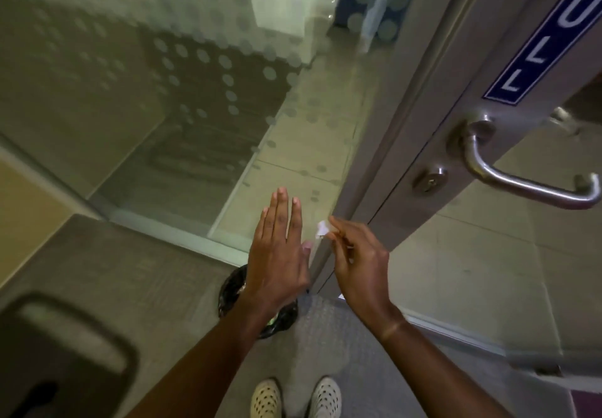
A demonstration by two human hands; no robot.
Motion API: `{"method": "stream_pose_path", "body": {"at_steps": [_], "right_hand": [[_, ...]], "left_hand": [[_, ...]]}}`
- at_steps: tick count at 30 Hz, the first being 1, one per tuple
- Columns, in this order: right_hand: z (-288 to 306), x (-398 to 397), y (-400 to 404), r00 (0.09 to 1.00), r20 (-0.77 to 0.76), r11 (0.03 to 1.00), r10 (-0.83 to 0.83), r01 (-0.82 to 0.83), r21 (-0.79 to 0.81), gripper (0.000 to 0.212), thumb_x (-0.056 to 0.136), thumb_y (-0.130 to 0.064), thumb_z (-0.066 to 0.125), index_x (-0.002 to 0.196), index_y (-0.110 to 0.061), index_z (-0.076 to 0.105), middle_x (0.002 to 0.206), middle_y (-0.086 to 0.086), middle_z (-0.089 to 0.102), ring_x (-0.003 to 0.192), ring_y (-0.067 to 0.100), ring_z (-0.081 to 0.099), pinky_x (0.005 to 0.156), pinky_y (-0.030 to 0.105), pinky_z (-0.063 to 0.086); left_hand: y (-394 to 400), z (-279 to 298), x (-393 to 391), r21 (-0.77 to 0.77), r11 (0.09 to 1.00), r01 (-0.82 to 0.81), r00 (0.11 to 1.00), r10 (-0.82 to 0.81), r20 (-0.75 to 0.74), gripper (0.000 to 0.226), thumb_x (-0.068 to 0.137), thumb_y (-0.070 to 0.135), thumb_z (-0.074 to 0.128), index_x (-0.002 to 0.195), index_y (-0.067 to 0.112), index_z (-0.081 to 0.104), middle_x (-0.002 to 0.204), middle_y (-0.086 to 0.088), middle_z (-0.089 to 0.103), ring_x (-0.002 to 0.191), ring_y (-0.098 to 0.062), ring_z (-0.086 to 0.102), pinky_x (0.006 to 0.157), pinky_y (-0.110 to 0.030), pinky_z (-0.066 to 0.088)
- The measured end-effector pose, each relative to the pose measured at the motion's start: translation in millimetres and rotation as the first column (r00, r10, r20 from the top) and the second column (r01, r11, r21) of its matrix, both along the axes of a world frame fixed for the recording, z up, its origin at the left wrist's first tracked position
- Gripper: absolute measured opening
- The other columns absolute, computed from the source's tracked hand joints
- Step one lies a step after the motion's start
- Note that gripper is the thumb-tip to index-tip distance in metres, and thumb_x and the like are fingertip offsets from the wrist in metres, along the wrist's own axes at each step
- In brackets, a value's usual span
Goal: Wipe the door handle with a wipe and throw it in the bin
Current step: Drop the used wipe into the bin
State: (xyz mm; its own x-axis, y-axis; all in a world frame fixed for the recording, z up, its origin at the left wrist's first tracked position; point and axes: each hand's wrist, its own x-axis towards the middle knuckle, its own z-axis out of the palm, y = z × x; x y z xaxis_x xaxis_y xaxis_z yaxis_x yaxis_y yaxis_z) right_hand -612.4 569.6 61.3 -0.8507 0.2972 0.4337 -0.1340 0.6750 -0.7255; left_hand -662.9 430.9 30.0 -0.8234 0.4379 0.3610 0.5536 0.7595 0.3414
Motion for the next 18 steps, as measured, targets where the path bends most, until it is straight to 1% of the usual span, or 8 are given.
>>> {"method": "stream_pose_path", "body": {"at_steps": [4, 8, 9, 11, 12, 15, 18], "right_hand": [[-44.4, -3.7, -27.0, 0.995, 0.075, 0.997, 0.067, -0.069, 0.021, 0.027, 0.086, 0.006, 0.066, 0.111, -0.003, 0.071, 0.105, 0.010, 0.068, 0.101, 0.010, 0.061, 0.093, 0.011, 0.043], [-91.5, -2.5, -54.1, 0.979, 0.165, 0.993, 0.118, -0.121, 0.011, 0.029, 0.085, 0.008, 0.065, 0.112, -0.002, 0.070, 0.106, 0.011, 0.068, 0.101, -0.001, 0.055, 0.095, 0.005, 0.038], [-101.7, -1.2, -59.1, 0.975, 0.183, 0.991, 0.128, -0.132, 0.006, 0.029, 0.085, 0.007, 0.065, 0.112, -0.002, 0.070, 0.106, 0.011, 0.069, 0.100, -0.002, 0.054, 0.094, 0.004, 0.038], [-129.2, 1.0, -70.1, 0.958, 0.231, 0.984, 0.170, -0.176, 0.005, 0.027, 0.087, 0.004, 0.065, 0.113, -0.003, 0.069, 0.105, 0.010, 0.070, 0.096, 0.002, 0.057, 0.090, 0.005, 0.041], [-139.7, 1.7, -73.1, 0.949, 0.250, 0.979, 0.193, -0.202, 0.009, 0.026, 0.088, 0.001, 0.065, 0.113, -0.003, 0.069, 0.104, 0.010, 0.070, 0.094, 0.004, 0.059, 0.087, 0.006, 0.044], [-173.7, 3.6, -79.9, 0.931, 0.281, 0.970, 0.233, -0.244, 0.006, 0.023, 0.090, -0.004, 0.064, 0.112, -0.004, 0.069, 0.100, 0.009, 0.070, 0.087, 0.010, 0.064, 0.077, 0.016, 0.053], [-202.3, -0.4, -85.9, 0.928, 0.285, 0.968, 0.240, -0.252, 0.005, 0.023, 0.090, -0.002, 0.063, 0.112, -0.003, 0.069, 0.103, 0.010, 0.066, 0.091, 0.008, 0.060, 0.078, 0.014, 0.053]], "left_hand": [[-37.5, -38.7, 18.4, -0.076, 0.994, -0.077, 0.989, 0.085, 0.121, 0.071, 0.097, 0.038, 0.035, 0.154, 0.002, 0.011, 0.162, -0.023, 0.004, 0.151, -0.033, 0.004, 0.122, -0.044, 0.011], [-76.4, -85.0, 36.2, -0.170, 0.973, -0.153, 0.954, 0.190, 0.230, 0.074, 0.095, 0.039, 0.038, 0.154, 0.002, 0.014, 0.162, -0.022, 0.008, 0.151, -0.033, 0.007, 0.121, -0.044, 0.011], [-84.3, -94.6, 41.0, -0.182, 0.969, -0.169, 0.946, 0.211, 0.244, 0.074, 0.095, 0.038, 0.040, 0.154, 0.002, 0.015, 0.162, -0.021, 0.008, 0.151, -0.032, 0.008, 0.122, -0.043, 0.010], [-100.1, -118.5, 50.7, -0.201, 0.961, -0.191, 0.931, 0.242, 0.273, 0.072, 0.096, 0.037, 0.041, 0.154, 0.001, 0.017, 0.162, -0.021, 0.010, 0.150, -0.033, 0.010, 0.122, -0.042, 0.009], [-105.0, -126.6, 54.2, -0.207, 0.959, -0.195, 0.926, 0.250, 0.283, 0.071, 0.097, 0.037, 0.039, 0.153, 0.000, 0.018, 0.161, -0.022, 0.011, 0.150, -0.034, 0.012, 0.123, -0.043, 0.012], [-116.3, -152.2, 62.3, -0.202, 0.957, -0.206, 0.900, 0.267, 0.345, 0.069, 0.098, 0.038, 0.032, 0.153, 0.000, 0.019, 0.161, -0.022, 0.015, 0.150, -0.033, 0.013, 0.119, -0.051, 0.024], [-123.9, -178.4, 62.5, -0.192, 0.960, -0.205, 0.891, 0.264, 0.370, 0.066, 0.099, 0.033, 0.037, 0.152, -0.003, 0.022, 0.161, -0.023, 0.016, 0.150, -0.034, 0.013, 0.116, -0.054, 0.027]]}}
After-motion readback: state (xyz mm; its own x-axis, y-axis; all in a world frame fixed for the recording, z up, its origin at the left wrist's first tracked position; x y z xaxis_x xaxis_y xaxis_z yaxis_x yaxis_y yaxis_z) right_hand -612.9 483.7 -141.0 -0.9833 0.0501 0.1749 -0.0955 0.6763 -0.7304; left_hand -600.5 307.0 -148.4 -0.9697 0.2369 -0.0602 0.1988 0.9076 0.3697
